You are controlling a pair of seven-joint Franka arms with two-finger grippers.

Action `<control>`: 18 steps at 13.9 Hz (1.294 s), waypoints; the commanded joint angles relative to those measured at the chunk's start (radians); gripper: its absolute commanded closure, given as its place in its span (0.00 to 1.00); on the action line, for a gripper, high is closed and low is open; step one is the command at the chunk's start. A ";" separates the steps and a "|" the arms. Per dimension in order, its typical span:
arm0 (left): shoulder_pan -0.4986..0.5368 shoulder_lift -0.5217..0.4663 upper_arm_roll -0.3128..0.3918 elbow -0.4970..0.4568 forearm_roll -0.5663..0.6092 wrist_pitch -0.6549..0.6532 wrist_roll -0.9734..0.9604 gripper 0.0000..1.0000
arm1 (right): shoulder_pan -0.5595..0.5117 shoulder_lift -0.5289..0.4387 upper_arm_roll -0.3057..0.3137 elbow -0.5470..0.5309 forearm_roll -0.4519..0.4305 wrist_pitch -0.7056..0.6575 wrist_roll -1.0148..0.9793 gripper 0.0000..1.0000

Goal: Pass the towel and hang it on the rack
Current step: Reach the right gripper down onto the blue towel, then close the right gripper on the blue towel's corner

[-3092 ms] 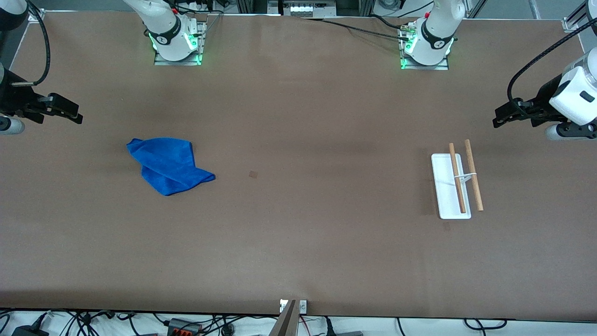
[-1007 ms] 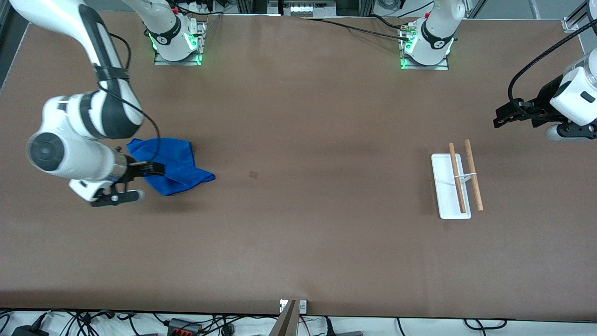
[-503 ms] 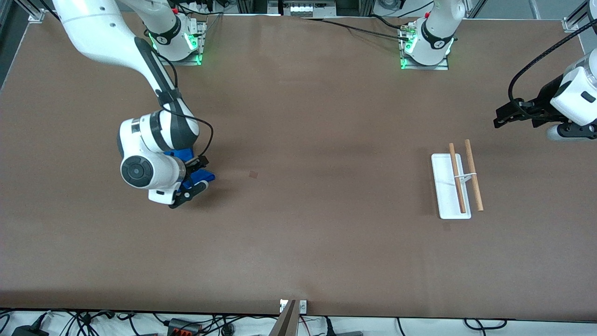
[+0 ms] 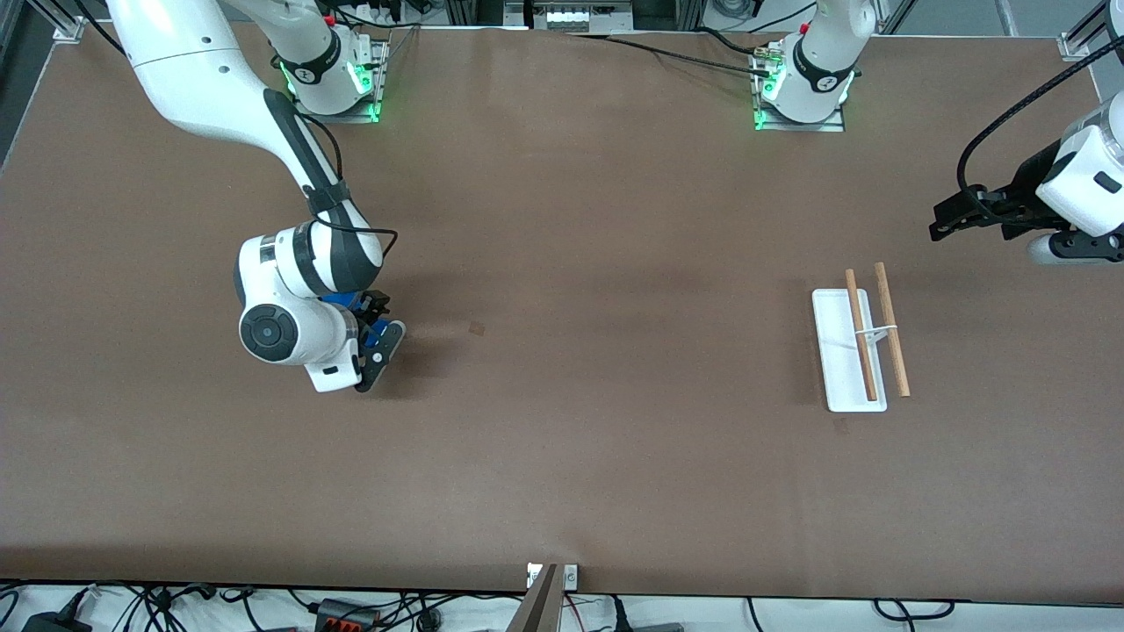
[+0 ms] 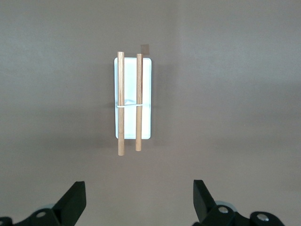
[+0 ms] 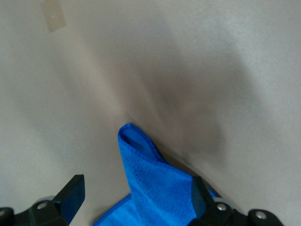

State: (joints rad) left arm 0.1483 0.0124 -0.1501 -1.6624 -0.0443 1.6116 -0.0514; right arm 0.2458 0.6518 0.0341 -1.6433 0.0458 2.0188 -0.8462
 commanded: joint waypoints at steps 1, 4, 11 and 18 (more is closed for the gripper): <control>0.005 0.014 -0.002 0.032 0.001 -0.019 0.024 0.00 | 0.026 0.014 -0.002 0.006 0.017 0.032 -0.098 0.00; 0.005 0.014 -0.002 0.032 0.001 -0.019 0.024 0.00 | 0.035 0.054 -0.002 0.006 0.016 0.119 -0.201 0.00; 0.005 0.014 -0.002 0.032 0.001 -0.019 0.024 0.00 | 0.033 0.058 -0.005 0.005 0.009 0.054 -0.278 0.31; 0.005 0.014 -0.002 0.032 0.001 -0.019 0.024 0.00 | 0.032 0.052 -0.005 -0.027 0.005 0.052 -0.280 0.76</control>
State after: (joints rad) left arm 0.1483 0.0124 -0.1501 -1.6622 -0.0443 1.6116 -0.0514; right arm 0.2781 0.7145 0.0290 -1.6480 0.0457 2.0790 -1.0998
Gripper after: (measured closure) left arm 0.000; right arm 0.670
